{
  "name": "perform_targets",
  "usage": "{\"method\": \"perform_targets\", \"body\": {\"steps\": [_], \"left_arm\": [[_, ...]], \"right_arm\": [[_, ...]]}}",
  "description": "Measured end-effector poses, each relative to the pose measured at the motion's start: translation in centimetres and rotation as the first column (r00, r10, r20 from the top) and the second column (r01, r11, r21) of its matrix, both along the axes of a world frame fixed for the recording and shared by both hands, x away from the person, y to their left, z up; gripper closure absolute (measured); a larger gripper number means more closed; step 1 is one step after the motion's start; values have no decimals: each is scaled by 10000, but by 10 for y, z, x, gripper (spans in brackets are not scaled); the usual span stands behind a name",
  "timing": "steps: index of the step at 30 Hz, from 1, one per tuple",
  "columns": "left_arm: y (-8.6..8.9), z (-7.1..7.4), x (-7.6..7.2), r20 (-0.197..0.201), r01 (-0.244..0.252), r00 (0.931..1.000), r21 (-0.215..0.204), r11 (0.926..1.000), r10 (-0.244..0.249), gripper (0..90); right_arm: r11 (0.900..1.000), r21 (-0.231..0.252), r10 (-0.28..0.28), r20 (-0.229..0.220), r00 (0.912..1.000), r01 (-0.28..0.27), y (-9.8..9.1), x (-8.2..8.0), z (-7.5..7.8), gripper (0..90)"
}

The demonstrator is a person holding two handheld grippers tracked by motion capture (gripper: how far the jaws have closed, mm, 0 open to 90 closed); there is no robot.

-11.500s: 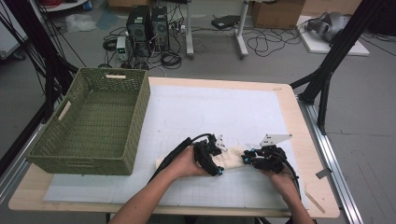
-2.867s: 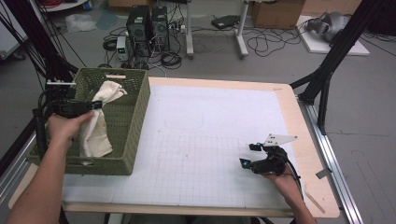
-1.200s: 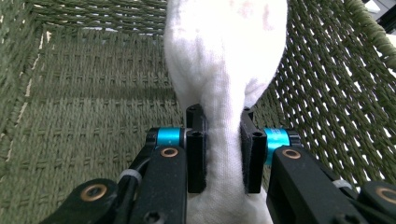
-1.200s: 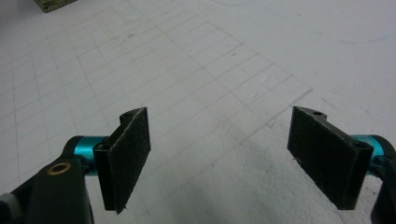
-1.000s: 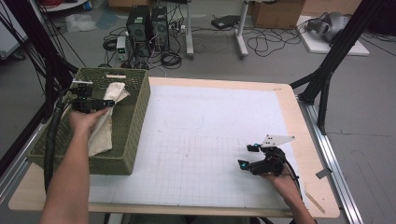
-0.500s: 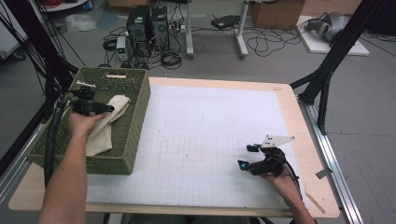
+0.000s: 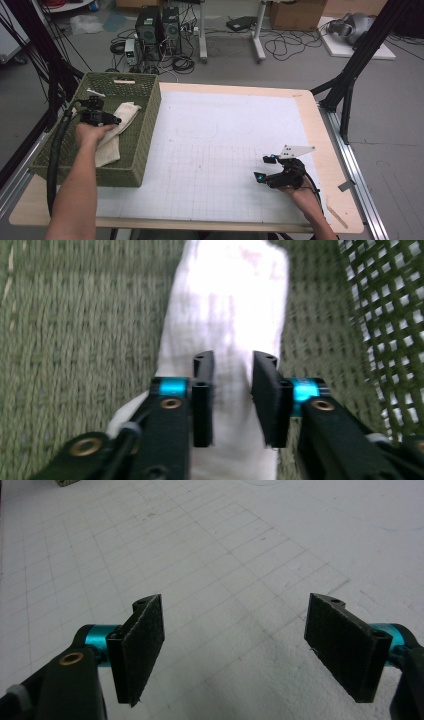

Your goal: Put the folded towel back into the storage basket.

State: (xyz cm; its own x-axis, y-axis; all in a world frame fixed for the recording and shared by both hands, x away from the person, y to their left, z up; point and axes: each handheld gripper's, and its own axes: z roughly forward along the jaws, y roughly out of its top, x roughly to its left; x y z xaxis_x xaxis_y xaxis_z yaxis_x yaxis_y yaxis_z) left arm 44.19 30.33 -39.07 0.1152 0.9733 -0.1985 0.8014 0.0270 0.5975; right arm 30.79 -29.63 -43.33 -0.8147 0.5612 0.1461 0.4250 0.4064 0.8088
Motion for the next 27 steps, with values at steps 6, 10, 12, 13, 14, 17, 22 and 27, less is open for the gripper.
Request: {"method": "perform_targets", "body": {"steps": [6, 10, 12, 13, 14, 17, 22, 27], "left_arm": [[2, 8, -5, 271, 794, 9965, 7, 9968, -793, 645], [0, 13, -9, 369, 1455, 9886, 127, 9893, -1459, 626], [0, 15, -11, 381, 1788, 9830, 209, 9837, -1795, 626], [-1, 16, -13, 429, 1910, 9805, 194, 9814, -1917, 628], [0, 17, -14, 467, 2057, 9773, 196, 9784, -2064, 628], [1, 18, -17, 486, 2287, 9720, 332, 9729, -2301, 632], [7, 20, -23, 413, 2455, 9678, 605, 9675, -2482, 630], [11, 23, -31, 393, 2832, 9574, 636, 9569, -2860, 639]], "right_arm": [[10000, 21, 16, 47, 10000, -16, -1, 0, 0, 233], [10000, 54, 1, 70, 10000, -2, -1, 0, 1, 233], [10000, 65, -10, 69, 10000, 10, -1, 0, 1, 233], [10000, 64, -5, 79, 10000, 5, -1, 0, 1, 233], [10000, 66, -5, 80, 10000, 4, -1, 0, 1, 233], [10000, 46, -5, 74, 10000, 5, 0, 0, 1, 233], [10000, 67, 33, 56, 10000, -33, 0, 0, 2, 233], [10000, 59, 33, 86, 10000, -34, 0, 0, 1, 233]]}}
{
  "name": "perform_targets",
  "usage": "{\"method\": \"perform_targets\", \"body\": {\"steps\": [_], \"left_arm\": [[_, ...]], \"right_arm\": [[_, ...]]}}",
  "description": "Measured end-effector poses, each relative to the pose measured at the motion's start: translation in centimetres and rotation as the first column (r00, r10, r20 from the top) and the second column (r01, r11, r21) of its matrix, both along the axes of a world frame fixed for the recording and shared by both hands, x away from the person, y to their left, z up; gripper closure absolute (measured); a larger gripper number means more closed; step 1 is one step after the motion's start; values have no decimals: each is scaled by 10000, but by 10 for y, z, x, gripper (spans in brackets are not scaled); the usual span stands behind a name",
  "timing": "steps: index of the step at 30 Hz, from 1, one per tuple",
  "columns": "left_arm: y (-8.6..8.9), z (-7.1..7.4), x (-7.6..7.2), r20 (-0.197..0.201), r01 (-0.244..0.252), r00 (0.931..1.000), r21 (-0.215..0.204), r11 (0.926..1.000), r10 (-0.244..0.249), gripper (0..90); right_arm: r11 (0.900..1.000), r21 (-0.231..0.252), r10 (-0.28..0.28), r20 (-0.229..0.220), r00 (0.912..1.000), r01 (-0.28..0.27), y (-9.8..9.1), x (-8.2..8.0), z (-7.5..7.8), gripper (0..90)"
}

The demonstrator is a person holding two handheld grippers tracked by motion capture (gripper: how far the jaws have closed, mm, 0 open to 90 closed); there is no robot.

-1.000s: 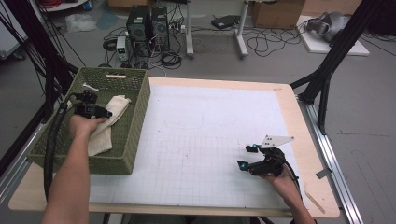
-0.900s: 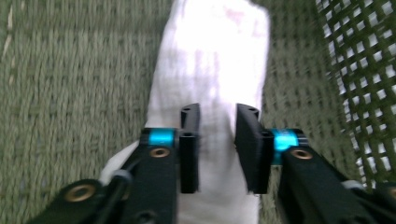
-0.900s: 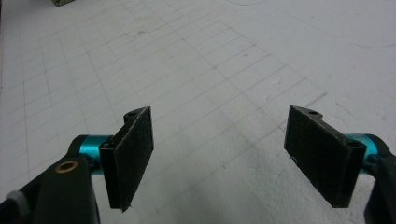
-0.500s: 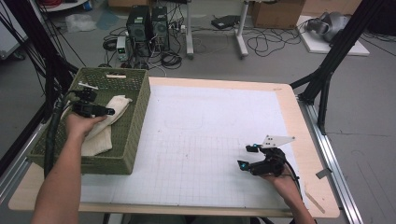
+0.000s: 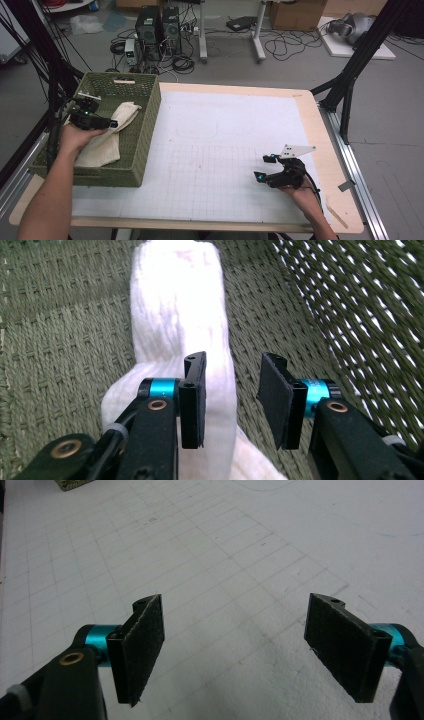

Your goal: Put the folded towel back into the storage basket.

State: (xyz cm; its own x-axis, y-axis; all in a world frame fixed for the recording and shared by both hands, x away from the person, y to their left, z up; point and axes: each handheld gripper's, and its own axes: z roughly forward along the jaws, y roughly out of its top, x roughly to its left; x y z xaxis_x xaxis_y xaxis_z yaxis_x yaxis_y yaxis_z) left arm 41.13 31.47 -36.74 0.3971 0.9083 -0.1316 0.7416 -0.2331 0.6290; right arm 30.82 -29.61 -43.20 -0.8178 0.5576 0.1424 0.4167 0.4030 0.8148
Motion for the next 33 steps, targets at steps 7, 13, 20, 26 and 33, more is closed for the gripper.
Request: {"method": "perform_targets", "body": {"steps": [7, 13, 20, 26, 33], "left_arm": [[3, -1, -11, -148, 481, 9987, 172, 9987, -478, 641], [7, -4, -19, -433, 698, 9968, 706, 9951, -669, 632], [18, 0, -28, -587, 667, 9964, 1132, 9913, -604, 627], [24, 1, -33, -950, 751, 9937, 1627, 9838, -602, 607], [20, -6, -30, -1795, 1178, 9806, 2157, 9693, -792, 748]], "right_arm": [[10000, 34, 35, 10, 10000, -35, 1, 0, 1, 233], [10000, 39, 63, 52, 10000, -63, 1, 0, 1, 233], [10000, 10, 87, 47, 10000, -87, 1, 1, 0, 234], [10000, 10, 95, 46, 9999, -95, 2, 0, 0, 235], [9999, 26, 116, -29, 9999, -116, 2, 0, 0, 235]]}}
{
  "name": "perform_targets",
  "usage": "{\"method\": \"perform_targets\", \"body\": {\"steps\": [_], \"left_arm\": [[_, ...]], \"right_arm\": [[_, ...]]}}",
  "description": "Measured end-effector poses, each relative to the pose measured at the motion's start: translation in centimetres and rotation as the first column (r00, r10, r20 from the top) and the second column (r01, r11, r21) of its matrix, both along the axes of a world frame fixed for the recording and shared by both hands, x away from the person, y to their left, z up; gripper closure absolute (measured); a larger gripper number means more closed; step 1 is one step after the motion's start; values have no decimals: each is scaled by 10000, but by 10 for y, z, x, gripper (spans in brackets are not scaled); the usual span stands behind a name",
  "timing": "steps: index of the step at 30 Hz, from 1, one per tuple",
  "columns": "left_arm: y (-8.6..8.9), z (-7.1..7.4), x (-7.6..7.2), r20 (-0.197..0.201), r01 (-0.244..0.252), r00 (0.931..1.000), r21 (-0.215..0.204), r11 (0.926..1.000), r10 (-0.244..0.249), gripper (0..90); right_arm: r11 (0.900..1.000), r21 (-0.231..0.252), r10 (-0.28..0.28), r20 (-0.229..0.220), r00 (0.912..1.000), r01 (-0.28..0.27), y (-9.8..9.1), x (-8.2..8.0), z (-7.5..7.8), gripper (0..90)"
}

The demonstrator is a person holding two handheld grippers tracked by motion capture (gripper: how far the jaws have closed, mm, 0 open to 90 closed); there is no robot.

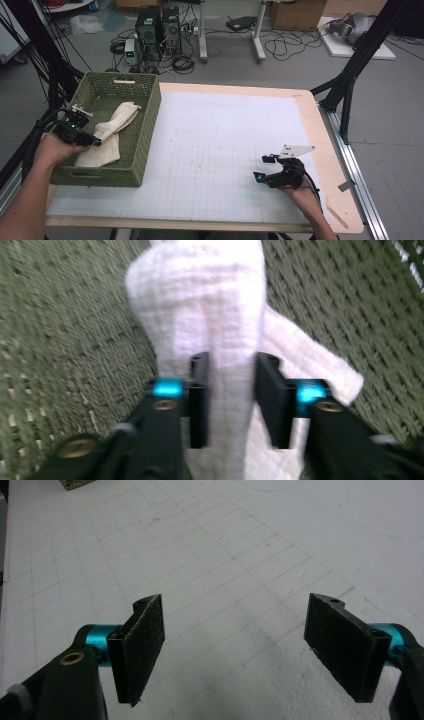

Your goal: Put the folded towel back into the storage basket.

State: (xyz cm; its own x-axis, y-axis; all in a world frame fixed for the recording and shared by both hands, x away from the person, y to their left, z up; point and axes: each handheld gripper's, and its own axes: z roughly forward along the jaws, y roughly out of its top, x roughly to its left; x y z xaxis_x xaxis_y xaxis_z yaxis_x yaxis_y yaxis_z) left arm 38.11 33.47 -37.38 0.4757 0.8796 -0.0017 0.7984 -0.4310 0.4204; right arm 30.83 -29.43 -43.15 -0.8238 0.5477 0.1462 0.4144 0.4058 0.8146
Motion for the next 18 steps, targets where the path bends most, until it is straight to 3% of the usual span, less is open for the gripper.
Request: {"method": "perform_targets", "body": {"steps": [2, 11, 15, 18], "left_arm": [[-2, -1, 2, -80, 73, 9999, 15, 10000, -72, 865], [-11, 3, 16, 477, -564, 9969, -1084, 9925, 619, 878], [-17, -3, 20, 283, -585, 9975, -1649, 9846, 640, 878], [-23, -14, 21, -274, -441, 9988, -1206, 9917, 411, 874]], "right_arm": [[10000, -1, -16, 40, 10000, 16, 0, 0, 0, 236], [10000, -22, 36, 17, 10000, -36, 1, 0, 0, 240], [10000, -10, 52, 39, 10000, -52, 1, 0, 0, 241], [10000, -14, 75, 42, 10000, -75, 1, 0, 0, 242]]}}
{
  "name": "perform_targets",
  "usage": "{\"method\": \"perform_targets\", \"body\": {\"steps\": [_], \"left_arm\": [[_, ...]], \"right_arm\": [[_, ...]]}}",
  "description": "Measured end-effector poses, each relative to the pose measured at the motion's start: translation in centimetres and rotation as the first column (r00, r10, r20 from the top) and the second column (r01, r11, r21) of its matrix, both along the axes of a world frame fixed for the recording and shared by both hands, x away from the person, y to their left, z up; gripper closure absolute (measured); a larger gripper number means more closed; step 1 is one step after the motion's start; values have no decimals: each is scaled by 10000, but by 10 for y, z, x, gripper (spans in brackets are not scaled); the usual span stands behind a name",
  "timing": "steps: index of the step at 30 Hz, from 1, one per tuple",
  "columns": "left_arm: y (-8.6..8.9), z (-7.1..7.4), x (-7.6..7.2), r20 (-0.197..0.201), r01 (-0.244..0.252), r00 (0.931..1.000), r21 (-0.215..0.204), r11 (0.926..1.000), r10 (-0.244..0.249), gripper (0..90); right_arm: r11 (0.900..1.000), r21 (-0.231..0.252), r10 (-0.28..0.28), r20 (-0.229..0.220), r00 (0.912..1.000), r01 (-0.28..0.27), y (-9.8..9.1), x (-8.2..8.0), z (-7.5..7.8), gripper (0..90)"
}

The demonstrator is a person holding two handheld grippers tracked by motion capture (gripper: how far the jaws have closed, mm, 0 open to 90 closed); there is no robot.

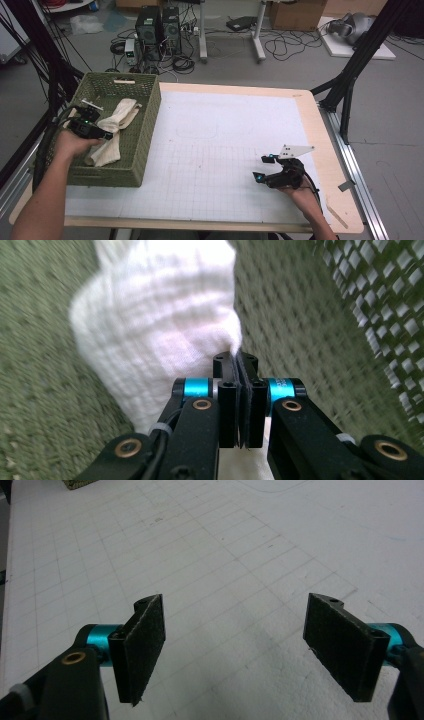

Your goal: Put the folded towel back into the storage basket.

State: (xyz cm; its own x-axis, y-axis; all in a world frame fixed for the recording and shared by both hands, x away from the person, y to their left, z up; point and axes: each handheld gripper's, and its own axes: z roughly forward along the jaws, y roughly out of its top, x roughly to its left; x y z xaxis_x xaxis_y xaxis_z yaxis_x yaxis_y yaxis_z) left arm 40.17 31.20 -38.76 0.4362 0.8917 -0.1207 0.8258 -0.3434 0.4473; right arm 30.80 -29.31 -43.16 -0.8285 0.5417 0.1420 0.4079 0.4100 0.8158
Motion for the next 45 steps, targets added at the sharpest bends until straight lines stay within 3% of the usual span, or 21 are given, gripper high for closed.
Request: {"method": "perform_targets", "body": {"steps": [2, 4, 6, 9, 11, 13, 16, 21, 23, 26, 27, 28, 32, 35, 37, 39, 41, 45], "left_arm": [[-1, -5, 0, -388, 78, 9992, 227, 9997, -70, 863], [-1, -8, 1, -761, 158, 9970, 48, 9999, -154, 821], [-3, -13, 1, -1177, 263, 9927, 155, 9995, -243, 776], [-4, -10, 0, -1016, 448, 9939, 288, 9986, -417, 735], [-3, -3, -3, -866, 593, 9948, 647, 9961, -536, 701], [-1, 3, -6, -949, 782, 9931, 1020, 9917, -685, 674], [0, 6, -10, -980, 920, 9916, 754, 9929, -844, 637], [-5, 2, -14, -1403, 1043, 9867, 1634, 9810, -815, 561], [-5, 1, -14, -1513, 1029, 9859, 2131, 9716, -712, 589], [-7, 1, -14, -1770, 1260, 9805, 2333, 9642, -854, 809], [-8, 0, -13, -1629, 1232, 9829, 2377, 9635, -855, 859], [-9, 1, -12, -1489, 1146, 9855, 2319, 9660, -812, 870], [-9, 5, -10, -1164, 782, 9912, 1377, 9874, -623, 874], [-7, 5, -7, -1307, 616, 9900, 558, 9965, -539, 857], [-9, 0, -5, -1687, 392, 9850, 109, 9992, -368, 748], [-12, -7, -3, -2056, 287, 9782, -82, 9996, -298, 646], [-15, -12, -3, -2087, 169, 9778, -56, 9998, -177, 557], [-20, -15, -3, -2048, 300, 9785, 271, 9992, -238, 529]], "right_arm": [[10000, 6, 7, -26, 10000, -7, 0, 0, 0, 242], [10000, -22, 41, 74, 10000, -41, 1, 0, 0, 243], [10000, -31, 46, -12, 10000, -46, 1, -1, 0, 244], [10000, -8, 65, 54, 10000, -65, 1, -1, 1, 246], [10000, 37, 25, 10, 10000, -25, 0, -2, 1, 248], [10000, 22, 63, 84, 9999, -64, 0, -1, 1, 249], [10000, 28, 64, 32, 10000, -64, 1, -1, 1, 251], [10000, 20, 91, 24, 10000, -91, 2, -1, 2, 254], [10000, 17, 97, 27, 9999, -97, 2, -1, 2, 255], [10000, 45, 87, 31, 10000, -87, 2, -1, 2, 258], [9999, 30, 111, 66, 9999, -111, 2, -1, 2, 260], [9999, 31, 128, 101, 9999, -128, 2, -1, 2, 263], [9999, 78, 113, 115, 9999, -114, 1, -2, 2, 265], [9999, 59, 160, 107, 9998, -160, 3, -2, 2, 268], [9998, 9, 199, 131, 9997, -200, 3, -2, 2, 269], [9998, 12, 208, 127, 9997, -208, 4, -2, 2, 270], [9998, 36, 197, 96, 9998, -197, 4, -2, 2, 270], [9998, 40, 204, 105, 9997, -204, 4, -2, 2, 272]]}}
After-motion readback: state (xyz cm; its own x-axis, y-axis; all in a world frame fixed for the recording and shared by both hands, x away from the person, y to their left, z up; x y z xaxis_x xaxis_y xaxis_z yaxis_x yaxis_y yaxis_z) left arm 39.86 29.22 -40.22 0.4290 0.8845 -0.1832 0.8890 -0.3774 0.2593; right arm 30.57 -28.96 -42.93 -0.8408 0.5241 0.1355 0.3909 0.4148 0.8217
